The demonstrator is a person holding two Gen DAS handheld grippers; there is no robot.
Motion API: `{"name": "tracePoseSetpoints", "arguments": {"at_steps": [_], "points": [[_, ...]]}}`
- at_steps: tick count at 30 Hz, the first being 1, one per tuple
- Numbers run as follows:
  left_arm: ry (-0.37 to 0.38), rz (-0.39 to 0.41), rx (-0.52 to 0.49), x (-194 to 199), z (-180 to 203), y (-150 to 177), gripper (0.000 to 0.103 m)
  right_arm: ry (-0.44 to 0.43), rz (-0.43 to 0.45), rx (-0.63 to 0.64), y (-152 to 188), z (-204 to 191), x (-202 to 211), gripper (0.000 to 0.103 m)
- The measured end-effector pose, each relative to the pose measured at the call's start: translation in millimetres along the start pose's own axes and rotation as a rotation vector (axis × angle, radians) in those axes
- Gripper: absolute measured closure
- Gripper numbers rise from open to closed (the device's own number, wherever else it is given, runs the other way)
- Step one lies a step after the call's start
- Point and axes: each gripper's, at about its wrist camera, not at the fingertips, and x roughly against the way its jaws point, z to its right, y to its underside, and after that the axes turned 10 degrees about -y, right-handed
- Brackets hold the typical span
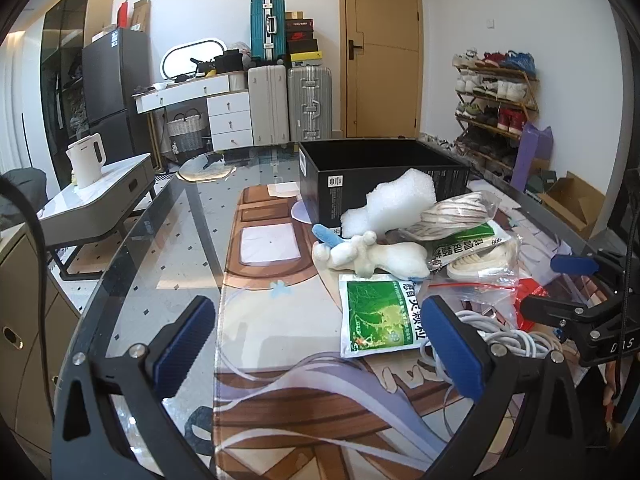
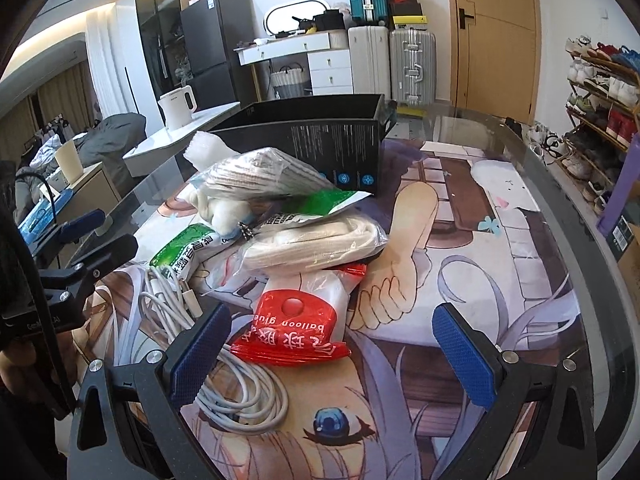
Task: Organize soft objects
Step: 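Close the right gripper on the red balloon glue packet, then grasp the white coiled cable with the left gripper while the right holds the red packet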
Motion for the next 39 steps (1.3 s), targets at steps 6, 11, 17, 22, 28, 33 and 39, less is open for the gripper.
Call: {"name": "tracePoseSetpoints", "arguments": {"at_steps": [6, 11, 17, 22, 28, 33, 39], "points": [[0.030, -0.015, -0.022, -2.6, 5.5, -2.1, 0.000, 0.011, -0.027, -0.005, -2.2, 4.8, -7.3, 0.000], [0.040, -0.018, -0.029, -2.5, 8.8, -0.4, 0.000, 0.005, -0.047, 0.012, -3.6, 2.2, -12.6, 0.003], [0.051, -0.022, -0.024, -1.3, 10.4, 0.5, 0.000, -0.004, -0.072, 0.027, -3.4, 0.1, -18.2, 0.034], [0.056, -0.026, -0.020, -0.4, 11.0, 0.3, 0.000, -0.020, -0.069, 0.014, -1.4, 4.3, -14.0, 0.043], [0.055, -0.022, -0.018, 1.9, 9.7, -0.5, 0.000, -0.021, -0.079, 0.053, 0.9, 2.9, -14.5, 0.042], [0.059, -0.019, -0.017, 4.4, 7.8, -0.9, 0.000, -0.015, -0.057, 0.063, 3.8, 3.4, -10.1, 0.050], [0.090, -0.012, -0.029, 11.8, 10.3, -1.1, 0.000, -0.020, -0.010, 0.062, 9.8, 5.3, 4.5, 0.057]]}}
